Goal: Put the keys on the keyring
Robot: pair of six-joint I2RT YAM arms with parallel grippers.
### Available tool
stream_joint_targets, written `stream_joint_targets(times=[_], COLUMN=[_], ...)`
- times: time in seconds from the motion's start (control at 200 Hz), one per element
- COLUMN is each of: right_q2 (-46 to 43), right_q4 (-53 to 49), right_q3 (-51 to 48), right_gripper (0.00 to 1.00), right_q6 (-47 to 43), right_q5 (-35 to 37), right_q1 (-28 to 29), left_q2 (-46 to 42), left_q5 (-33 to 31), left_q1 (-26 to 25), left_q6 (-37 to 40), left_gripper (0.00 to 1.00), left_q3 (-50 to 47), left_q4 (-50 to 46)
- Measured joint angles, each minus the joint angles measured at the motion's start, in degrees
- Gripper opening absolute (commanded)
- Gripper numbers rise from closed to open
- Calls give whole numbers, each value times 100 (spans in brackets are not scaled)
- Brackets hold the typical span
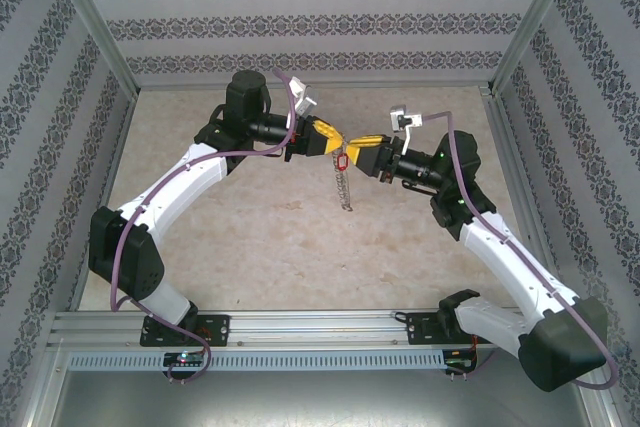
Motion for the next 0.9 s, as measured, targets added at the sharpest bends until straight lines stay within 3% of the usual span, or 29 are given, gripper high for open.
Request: stream_joint_targets(times=[0.195,0.48,0.7,0.899], right_q2=[151,275,297,293], right_q4=[20,26,-13,-44], right_q3=[74,136,140,140], right_gripper=[26,27,6,0], right_q6=[0,-2,-33,-28], right_q5=[9,31,94,94], right_q1=[0,2,0,2], left_q2=[-4,-22,-55,-66], left_q5=[-15,-35,-87,-125], left_q1=[4,4,22,52], left_q6=[-24,-70,-107,-111], left_gripper=[0,0,0,0], left_q3=[-4,-22,-33,-44], left_q4=[83,118,162,212])
